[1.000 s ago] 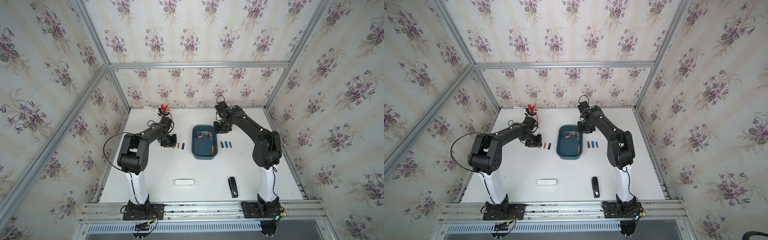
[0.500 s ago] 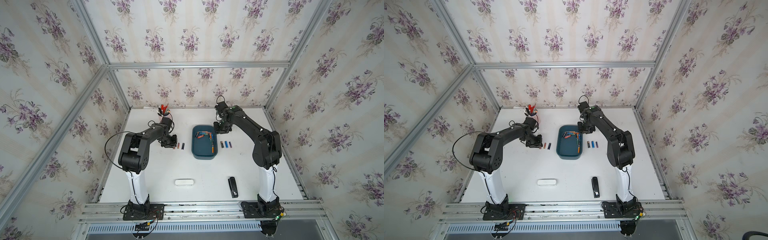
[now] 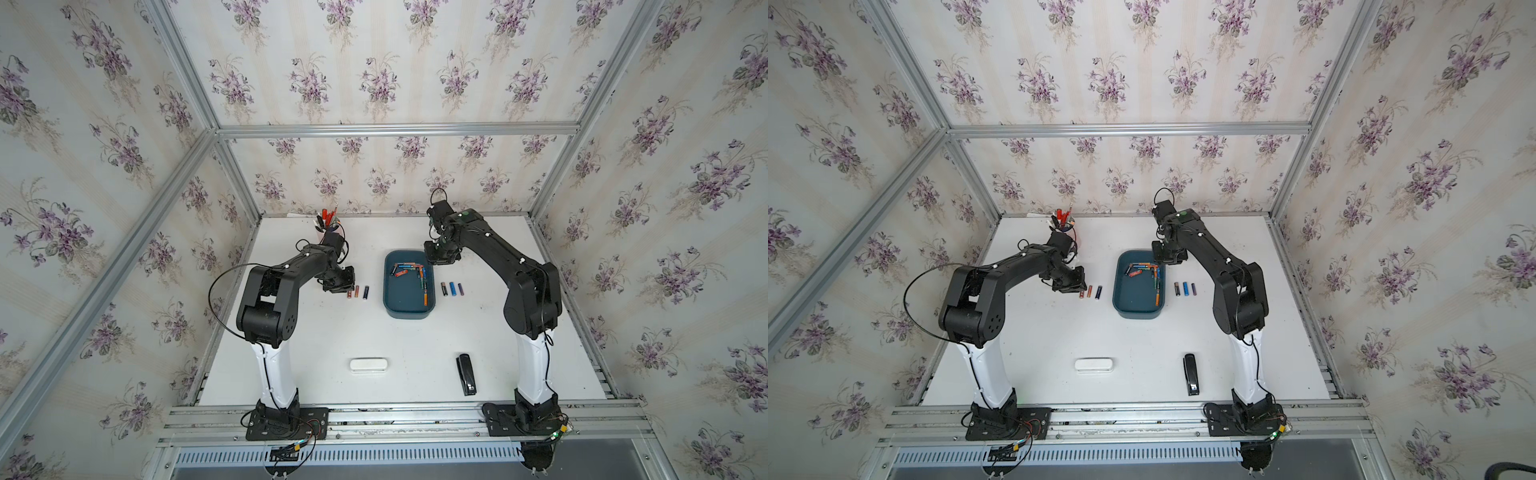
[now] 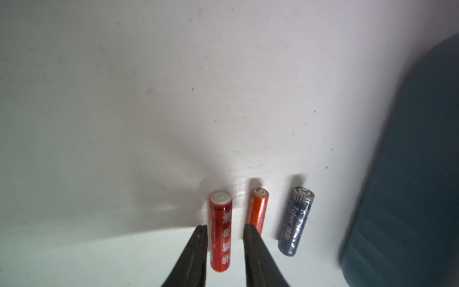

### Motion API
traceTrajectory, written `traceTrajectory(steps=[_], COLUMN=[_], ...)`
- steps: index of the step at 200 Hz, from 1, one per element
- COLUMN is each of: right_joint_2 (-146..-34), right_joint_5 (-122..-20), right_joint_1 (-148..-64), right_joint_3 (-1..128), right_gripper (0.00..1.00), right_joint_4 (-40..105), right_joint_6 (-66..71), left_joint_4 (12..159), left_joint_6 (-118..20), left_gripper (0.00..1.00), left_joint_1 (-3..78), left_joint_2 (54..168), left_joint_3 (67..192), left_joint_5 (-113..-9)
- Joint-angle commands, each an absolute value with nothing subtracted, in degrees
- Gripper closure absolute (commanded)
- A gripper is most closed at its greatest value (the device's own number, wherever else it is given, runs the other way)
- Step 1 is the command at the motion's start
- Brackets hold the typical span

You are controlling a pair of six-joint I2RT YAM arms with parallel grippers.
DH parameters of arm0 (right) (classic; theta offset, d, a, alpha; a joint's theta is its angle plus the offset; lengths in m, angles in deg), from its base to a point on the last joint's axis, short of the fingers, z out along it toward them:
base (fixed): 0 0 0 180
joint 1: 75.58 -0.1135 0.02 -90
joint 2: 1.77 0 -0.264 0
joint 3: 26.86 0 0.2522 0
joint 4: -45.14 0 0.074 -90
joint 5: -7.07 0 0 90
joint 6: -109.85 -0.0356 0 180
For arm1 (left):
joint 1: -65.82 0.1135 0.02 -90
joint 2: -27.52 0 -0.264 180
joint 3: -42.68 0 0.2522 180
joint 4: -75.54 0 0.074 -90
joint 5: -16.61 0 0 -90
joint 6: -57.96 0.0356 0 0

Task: Take the batteries out of the storage box
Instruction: Place the battery at the center of the board.

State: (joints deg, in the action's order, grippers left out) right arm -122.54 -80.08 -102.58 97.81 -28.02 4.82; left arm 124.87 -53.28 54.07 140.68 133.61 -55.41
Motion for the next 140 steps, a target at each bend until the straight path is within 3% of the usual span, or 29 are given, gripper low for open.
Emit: traceTrajectory(steps=[1, 41, 140], right_joint_2=[-123.9, -128.7, -137.2], right_joint_5=[-79.5, -79.2, -80.6], right_joint_1=[-103.6, -106.0, -110.4], right_joint_3=[99.3, 104.1, 109.6], right_gripper=[0.65, 0.65, 0.49], right_joint_4=[-28.6, -28.1, -23.4], right_joint_6=[4.2, 5.5, 26.6], left_joint_4=[126.3, 129.4, 132.6], left_joint_6=[-52.8, -52.1, -50.6], left_gripper=[0.68, 0.65, 0.63], left_joint_1=[54.1, 54.2, 57.5], left_joint_2=[139.6, 137.4, 129.6], left_joint_3=[134.0, 135.4, 130.2], left_joint_5=[-56.1, -57.8, -57.3])
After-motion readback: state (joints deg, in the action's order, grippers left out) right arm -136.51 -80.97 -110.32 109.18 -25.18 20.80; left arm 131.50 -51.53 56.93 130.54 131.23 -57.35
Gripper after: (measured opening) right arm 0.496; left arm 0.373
